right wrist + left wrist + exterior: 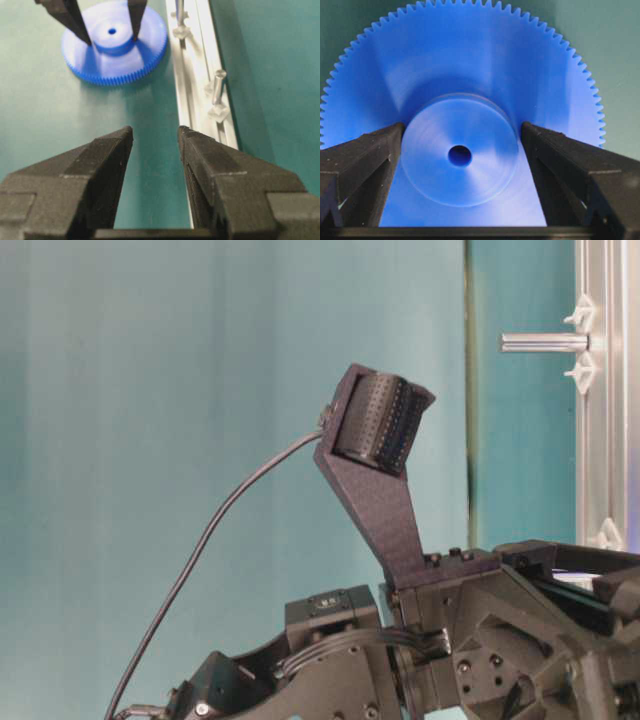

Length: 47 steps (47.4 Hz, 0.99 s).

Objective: Insert the large gear onto the shaft.
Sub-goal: 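Close the left gripper on the gear hub and secure the grip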

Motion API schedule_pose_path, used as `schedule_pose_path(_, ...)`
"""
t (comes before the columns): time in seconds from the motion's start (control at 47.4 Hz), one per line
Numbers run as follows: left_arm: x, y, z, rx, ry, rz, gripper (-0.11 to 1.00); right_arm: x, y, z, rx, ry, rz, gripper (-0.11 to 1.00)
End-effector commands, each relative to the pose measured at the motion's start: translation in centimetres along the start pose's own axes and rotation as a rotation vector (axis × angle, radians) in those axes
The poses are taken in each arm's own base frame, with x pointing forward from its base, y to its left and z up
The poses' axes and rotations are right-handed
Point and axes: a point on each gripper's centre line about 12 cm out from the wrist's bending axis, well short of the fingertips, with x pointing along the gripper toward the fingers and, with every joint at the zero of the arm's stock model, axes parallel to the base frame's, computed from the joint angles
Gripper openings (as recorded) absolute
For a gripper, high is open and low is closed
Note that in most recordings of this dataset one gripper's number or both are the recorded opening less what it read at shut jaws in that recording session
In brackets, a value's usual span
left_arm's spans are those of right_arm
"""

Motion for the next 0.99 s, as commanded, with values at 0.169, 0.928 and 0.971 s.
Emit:
schedule_pose_path(0.169,-1.3,1.0,-0.6,-0.019,0.059,0.014,0.93,0.0,0.0,0.4,0.01,-0.009,0.0,0.5)
schedule_pose_path(0.928,-0.5,1.9,-1.4,0.019,0.071,0.019,0.79,-0.1,0.0,0.4,0.011,-0.014,0.001,0.5)
schedule_pose_path(0.971,-0.5,1.8,-1.4,0.017,0.07,0.018,0.78,-0.1,0.0,0.4,0.011,-0.014,0.001,0.5)
